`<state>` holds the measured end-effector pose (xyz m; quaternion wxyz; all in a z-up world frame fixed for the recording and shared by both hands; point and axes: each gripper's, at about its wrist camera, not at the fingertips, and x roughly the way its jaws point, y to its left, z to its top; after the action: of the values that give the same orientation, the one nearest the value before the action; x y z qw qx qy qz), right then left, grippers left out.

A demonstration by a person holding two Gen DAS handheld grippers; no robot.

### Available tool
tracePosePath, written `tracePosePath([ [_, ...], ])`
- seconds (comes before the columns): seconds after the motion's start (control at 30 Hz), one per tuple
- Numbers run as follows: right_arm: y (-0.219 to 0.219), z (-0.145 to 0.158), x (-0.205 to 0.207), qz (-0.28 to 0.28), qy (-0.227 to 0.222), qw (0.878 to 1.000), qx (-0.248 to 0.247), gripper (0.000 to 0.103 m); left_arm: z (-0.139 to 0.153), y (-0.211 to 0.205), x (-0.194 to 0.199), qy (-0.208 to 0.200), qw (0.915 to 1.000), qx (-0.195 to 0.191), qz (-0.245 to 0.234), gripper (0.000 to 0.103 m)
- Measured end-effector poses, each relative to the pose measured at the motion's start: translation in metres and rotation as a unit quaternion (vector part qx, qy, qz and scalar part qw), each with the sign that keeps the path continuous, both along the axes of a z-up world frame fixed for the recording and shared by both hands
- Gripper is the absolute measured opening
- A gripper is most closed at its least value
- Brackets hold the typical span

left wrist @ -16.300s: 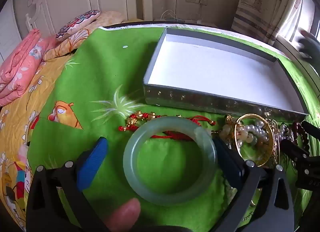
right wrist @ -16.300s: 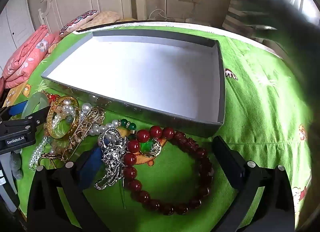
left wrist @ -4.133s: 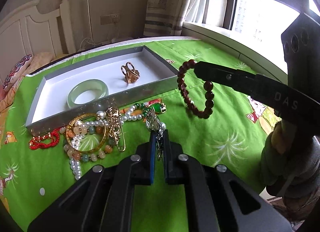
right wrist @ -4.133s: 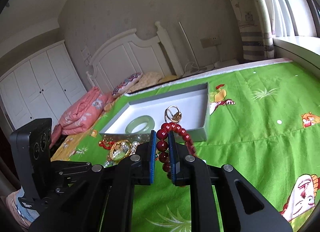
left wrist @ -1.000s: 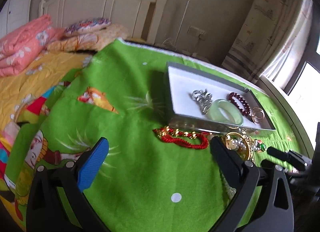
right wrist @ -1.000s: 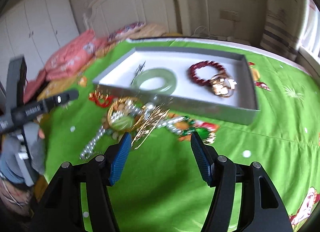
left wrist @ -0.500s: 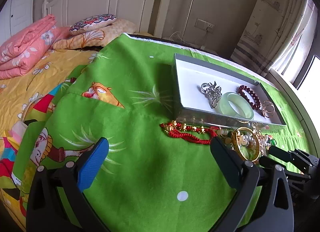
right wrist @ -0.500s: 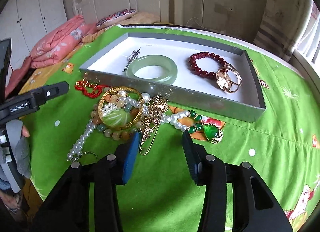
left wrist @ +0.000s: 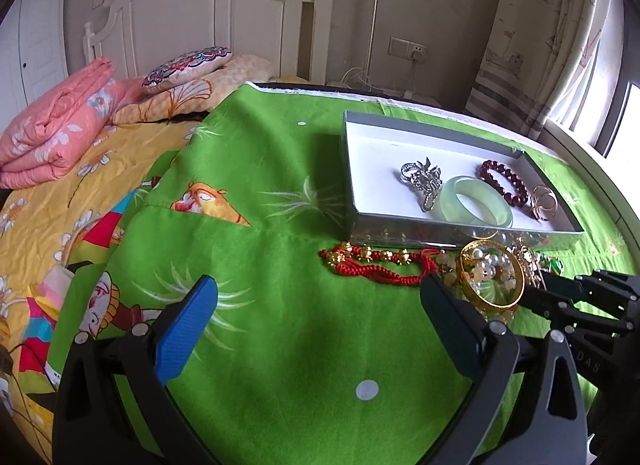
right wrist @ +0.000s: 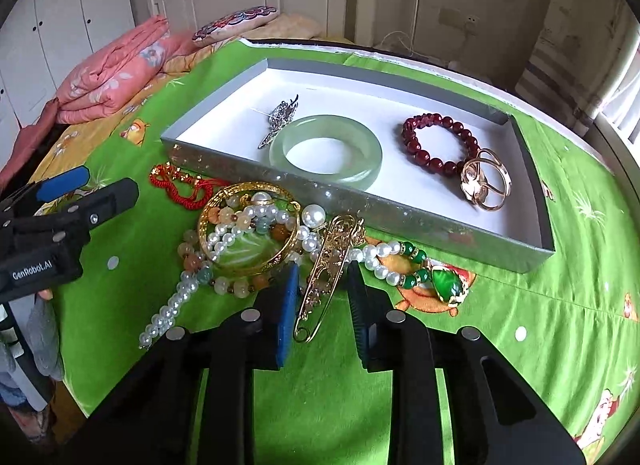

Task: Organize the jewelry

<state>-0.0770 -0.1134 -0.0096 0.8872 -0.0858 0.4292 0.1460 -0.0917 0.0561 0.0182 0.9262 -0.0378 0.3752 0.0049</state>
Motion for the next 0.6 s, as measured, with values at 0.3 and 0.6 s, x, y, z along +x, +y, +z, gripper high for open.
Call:
tracePosePath([
  [0.3,-0.012,0.003,-0.013,0.003,-0.021,1.000,0.022,0.010,-0.001,0.000,-0.001,0.003,1.0000,0.006,0.000,0.100],
  [0.6,-0.037,0.009,-0.029,-0.001,-0.035,0.998,0.048,0.010,-0.004,-0.004,0.002,0.012,0.9997,0.023,0.000,0.101],
])
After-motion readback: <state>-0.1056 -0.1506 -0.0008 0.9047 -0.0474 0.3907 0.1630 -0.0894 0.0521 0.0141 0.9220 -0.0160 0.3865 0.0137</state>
